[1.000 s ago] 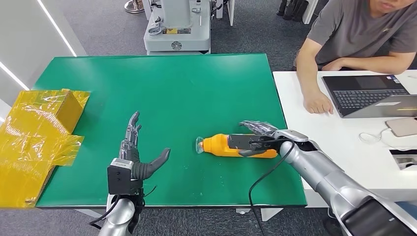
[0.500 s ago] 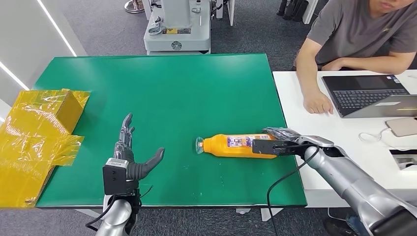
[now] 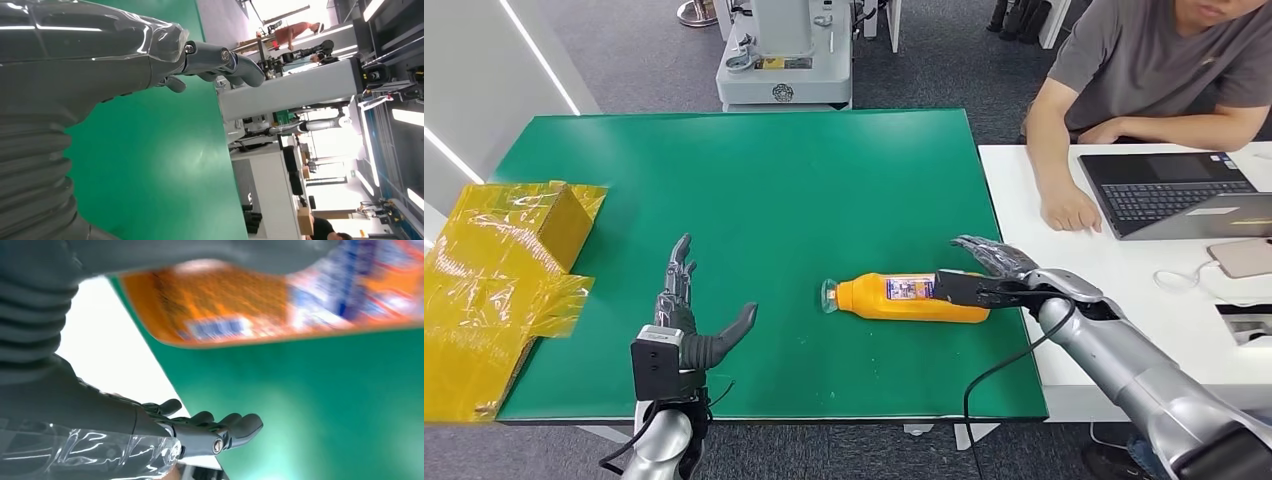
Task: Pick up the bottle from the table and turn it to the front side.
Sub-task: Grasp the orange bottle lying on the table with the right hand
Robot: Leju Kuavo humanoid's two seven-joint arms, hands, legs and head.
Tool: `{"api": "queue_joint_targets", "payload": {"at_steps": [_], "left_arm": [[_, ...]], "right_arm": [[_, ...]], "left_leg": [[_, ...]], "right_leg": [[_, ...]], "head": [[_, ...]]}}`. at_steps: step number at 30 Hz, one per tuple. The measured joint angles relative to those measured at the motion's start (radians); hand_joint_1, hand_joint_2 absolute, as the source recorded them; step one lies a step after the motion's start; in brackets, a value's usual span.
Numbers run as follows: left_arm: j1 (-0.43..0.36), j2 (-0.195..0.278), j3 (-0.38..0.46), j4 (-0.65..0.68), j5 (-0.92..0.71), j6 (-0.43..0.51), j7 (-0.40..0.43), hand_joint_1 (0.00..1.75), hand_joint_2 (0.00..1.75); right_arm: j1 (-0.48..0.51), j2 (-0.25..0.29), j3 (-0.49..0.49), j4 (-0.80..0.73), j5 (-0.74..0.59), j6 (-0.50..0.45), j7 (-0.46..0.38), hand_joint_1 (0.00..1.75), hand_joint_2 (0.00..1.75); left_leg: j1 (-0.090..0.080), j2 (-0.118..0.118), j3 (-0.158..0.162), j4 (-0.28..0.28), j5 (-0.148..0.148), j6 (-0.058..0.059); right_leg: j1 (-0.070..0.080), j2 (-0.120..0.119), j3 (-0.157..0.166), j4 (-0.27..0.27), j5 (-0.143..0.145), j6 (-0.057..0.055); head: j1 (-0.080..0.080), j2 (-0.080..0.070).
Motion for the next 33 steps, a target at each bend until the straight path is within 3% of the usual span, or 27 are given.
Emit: {"api": "queue_joint_targets", "payload": {"at_steps": [1,5,13,18,25,29,33], "left_arm": [[0.002,0.0,0.0,0.0,0.0,0.003,-0.002,0.0,1.75],[0.014,-0.003,0.0,-0.004,-0.002,0.016,-0.011,0.0,1.75],[0.017,-0.004,0.0,-0.005,-0.003,0.028,-0.02,0.0,1.75],[0.022,-0.004,0.002,-0.005,0.0,0.032,-0.027,0.0,1.75],[0.026,-0.005,0.003,-0.005,0.0,0.033,-0.031,0.0,1.75],[0.025,-0.008,0.003,-0.005,0.0,0.029,-0.031,0.0,1.75],[0.025,-0.008,0.004,-0.005,0.0,0.028,-0.031,0.0,1.75]], "right_arm": [[0.001,0.013,-0.01,0.0,-0.006,-0.027,-0.007,0.0,1.75],[0.001,0.087,-0.071,-0.001,-0.049,-0.128,-0.028,0.0,0.0],[0.007,0.205,-0.193,-0.002,-0.149,-0.168,-0.057,0.0,0.0],[0.018,0.24,-0.233,-0.002,-0.195,-0.179,-0.077,0.0,0.0],[0.027,0.271,-0.264,-0.006,-0.201,-0.271,-0.101,0.0,0.0],[0.03,0.283,-0.269,0.001,-0.239,-0.221,-0.09,0.0,1.75],[0.031,0.286,-0.269,0.007,-0.258,-0.187,-0.088,0.0,1.75]], "left_leg": [[0.0,0.0,0.0,0.0,0.0,0.0],[0.0,0.0,0.0,0.0,0.0,0.0],[0.0,0.0,0.0,0.0,0.0,0.0],[0.0,0.0,0.0,0.0,0.0,0.0],[0.0,0.0,0.0,0.0,0.0,0.0],[0.0,0.0,0.0,0.0,0.0,0.0],[0.0,0.0,0.0,0.0,0.0,0.0]], "right_leg": [[0.0,0.0,0.0,0.0,0.0,0.0],[0.0,0.001,0.0,0.0,0.0,0.0],[0.0,0.0,0.0,0.0,0.0,0.0],[0.0,0.0,0.0,0.0,0.0,0.0],[0.0,0.0,0.0,0.0,0.0,0.0],[0.0,0.0,-0.001,0.0,0.0,0.0],[0.0,0.0,-0.001,0.0,0.0,0.0]], "head": [[0.0,0.0],[0.0,0.0],[0.0,0.0],[0.0,0.0],[0.0,0.0],[0.0,0.0],[0.0,0.0]]}}
